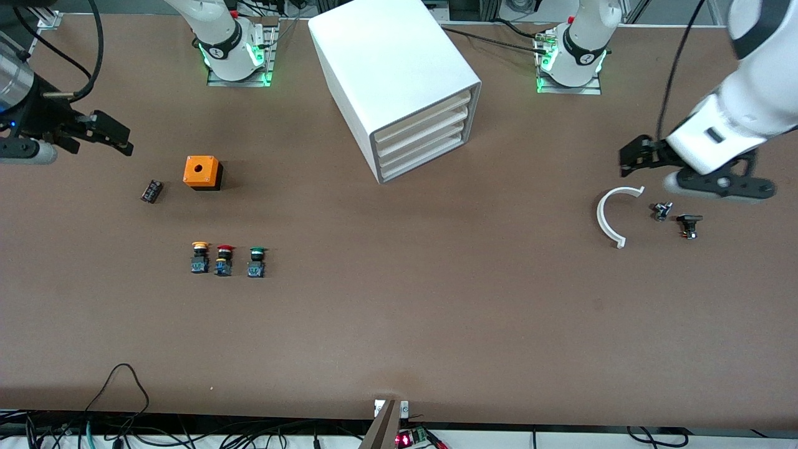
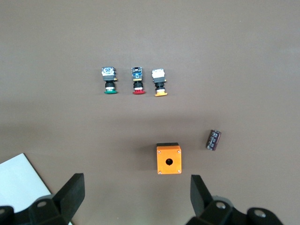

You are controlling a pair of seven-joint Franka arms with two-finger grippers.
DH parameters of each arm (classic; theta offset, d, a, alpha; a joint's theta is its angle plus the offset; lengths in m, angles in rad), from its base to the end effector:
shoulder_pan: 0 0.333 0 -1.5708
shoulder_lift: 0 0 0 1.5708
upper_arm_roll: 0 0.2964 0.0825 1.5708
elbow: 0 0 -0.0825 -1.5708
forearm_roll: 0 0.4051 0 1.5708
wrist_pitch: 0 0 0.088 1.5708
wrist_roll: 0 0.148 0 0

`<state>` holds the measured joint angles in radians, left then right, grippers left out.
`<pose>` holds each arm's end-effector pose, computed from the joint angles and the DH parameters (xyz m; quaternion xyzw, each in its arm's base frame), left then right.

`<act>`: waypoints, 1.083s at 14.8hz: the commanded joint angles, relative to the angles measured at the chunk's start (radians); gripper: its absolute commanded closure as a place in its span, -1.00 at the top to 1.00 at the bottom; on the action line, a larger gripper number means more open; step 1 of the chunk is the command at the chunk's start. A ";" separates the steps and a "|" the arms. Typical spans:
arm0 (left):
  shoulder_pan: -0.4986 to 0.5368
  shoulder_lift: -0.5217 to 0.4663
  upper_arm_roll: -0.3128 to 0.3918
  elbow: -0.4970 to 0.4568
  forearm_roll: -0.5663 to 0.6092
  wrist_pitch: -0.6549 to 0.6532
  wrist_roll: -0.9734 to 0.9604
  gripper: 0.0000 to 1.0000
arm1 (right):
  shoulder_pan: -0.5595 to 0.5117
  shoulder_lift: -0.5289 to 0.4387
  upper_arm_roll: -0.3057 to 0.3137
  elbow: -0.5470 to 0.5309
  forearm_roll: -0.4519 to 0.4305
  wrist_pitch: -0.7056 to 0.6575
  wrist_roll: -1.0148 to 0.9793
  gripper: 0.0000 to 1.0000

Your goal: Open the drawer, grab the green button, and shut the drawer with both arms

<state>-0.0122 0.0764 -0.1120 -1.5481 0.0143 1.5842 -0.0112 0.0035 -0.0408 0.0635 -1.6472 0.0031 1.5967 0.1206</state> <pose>0.5916 -0.0698 0.5317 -0.9982 0.0566 0.0197 0.0042 0.5634 0.0388 0.5517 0.9996 -0.0269 -0.0049 0.0002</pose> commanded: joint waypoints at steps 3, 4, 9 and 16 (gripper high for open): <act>-0.037 -0.113 0.103 -0.148 -0.011 0.055 0.092 1.00 | -0.030 -0.099 0.030 -0.086 -0.009 -0.001 0.007 1.00; -0.037 -0.112 0.103 -0.147 -0.007 0.054 0.093 1.00 | -0.028 -0.094 0.030 -0.076 -0.011 -0.003 0.004 1.00; -0.037 -0.092 0.091 -0.119 -0.001 0.043 0.093 1.00 | -0.027 -0.053 0.029 -0.014 0.012 -0.003 -0.021 1.00; -0.043 -0.090 0.077 -0.118 0.001 0.036 0.088 1.00 | -0.023 -0.019 0.032 0.037 0.008 0.005 -0.016 1.00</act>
<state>-0.0537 -0.0060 -0.0317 -1.6610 0.0143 1.6183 0.0621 -0.0015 -0.0836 0.0839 -1.6506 0.0039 1.6115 0.1107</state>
